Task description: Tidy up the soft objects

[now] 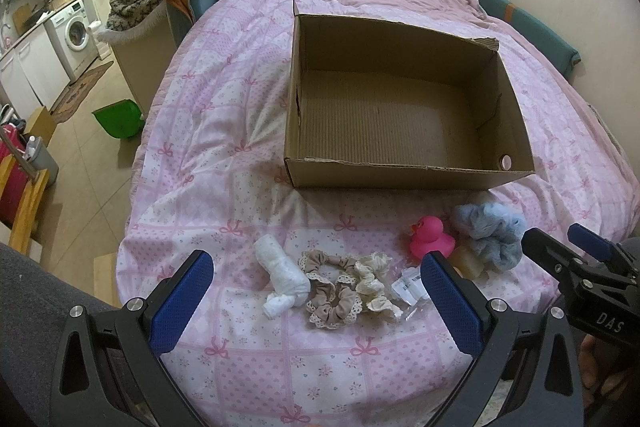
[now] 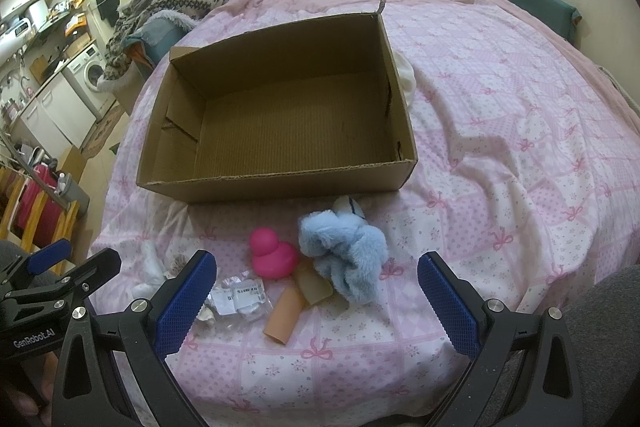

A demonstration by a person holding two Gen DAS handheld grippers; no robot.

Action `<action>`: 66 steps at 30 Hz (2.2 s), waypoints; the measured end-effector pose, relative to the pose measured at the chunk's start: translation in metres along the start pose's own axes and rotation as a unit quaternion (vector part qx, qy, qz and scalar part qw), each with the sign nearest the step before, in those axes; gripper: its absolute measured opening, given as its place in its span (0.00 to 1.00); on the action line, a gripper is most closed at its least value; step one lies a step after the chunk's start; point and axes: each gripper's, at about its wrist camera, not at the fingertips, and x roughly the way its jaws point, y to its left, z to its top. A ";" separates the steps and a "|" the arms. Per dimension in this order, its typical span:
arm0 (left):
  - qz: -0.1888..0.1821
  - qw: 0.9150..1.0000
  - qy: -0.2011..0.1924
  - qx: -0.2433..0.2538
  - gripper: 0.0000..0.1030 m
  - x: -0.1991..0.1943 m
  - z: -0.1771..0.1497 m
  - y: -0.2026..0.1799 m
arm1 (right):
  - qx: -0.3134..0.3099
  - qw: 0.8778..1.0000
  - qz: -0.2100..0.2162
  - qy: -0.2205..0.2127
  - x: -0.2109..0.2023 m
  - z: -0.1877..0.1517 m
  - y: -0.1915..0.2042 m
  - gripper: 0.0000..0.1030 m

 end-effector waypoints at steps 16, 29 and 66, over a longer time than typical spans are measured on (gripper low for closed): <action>0.004 1.000 0.006 0.001 1.00 0.004 -0.001 0.001 | 0.005 1.000 0.008 0.006 -0.004 0.003 0.000 1.00; 0.019 0.998 0.038 -0.042 1.00 0.015 0.003 0.018 | 0.245 0.945 0.089 0.198 0.060 0.022 -0.088 1.00; 0.021 0.988 0.121 -0.096 1.00 0.046 0.027 0.055 | 0.117 0.965 0.206 0.115 0.003 0.060 -0.062 0.20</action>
